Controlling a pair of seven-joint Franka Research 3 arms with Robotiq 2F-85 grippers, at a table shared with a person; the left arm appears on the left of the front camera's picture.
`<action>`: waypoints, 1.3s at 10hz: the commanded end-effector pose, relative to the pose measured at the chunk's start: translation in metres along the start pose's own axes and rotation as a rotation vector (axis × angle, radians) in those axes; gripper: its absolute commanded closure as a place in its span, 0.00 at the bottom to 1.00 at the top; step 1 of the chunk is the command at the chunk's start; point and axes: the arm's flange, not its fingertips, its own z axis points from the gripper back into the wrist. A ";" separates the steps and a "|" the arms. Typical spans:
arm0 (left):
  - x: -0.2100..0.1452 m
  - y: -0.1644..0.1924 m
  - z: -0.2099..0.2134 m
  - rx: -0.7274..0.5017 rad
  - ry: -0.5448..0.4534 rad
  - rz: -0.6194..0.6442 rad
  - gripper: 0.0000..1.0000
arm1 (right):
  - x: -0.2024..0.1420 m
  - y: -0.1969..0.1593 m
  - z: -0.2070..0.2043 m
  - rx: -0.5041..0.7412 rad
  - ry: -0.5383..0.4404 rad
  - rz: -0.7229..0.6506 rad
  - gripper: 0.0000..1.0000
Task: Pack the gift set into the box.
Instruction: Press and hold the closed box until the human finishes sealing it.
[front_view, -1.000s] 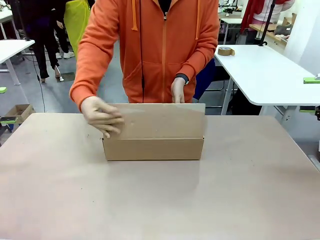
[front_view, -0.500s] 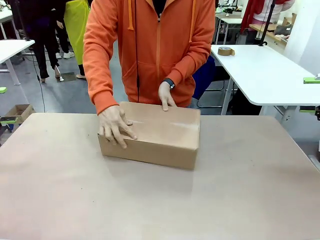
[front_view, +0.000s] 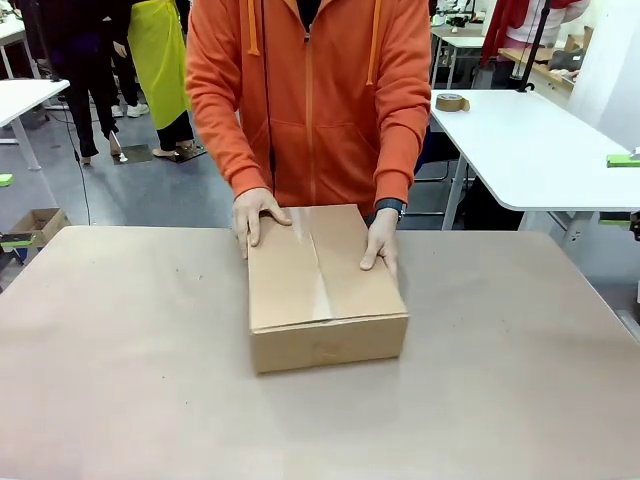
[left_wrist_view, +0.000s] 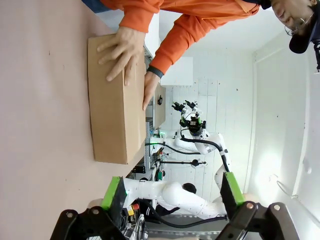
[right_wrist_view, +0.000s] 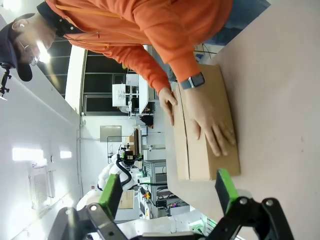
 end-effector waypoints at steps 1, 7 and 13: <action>-0.003 0.000 0.000 0.001 -0.006 -0.015 0.00 | 0.001 0.000 -0.002 0.029 -0.014 0.024 0.00; 0.000 0.000 0.000 0.000 0.000 0.000 0.00 | 0.000 0.000 0.000 0.000 0.000 0.000 0.00; -0.003 0.001 -0.246 0.074 0.466 -0.491 0.00 | -0.076 0.034 -0.247 0.104 0.608 0.675 0.00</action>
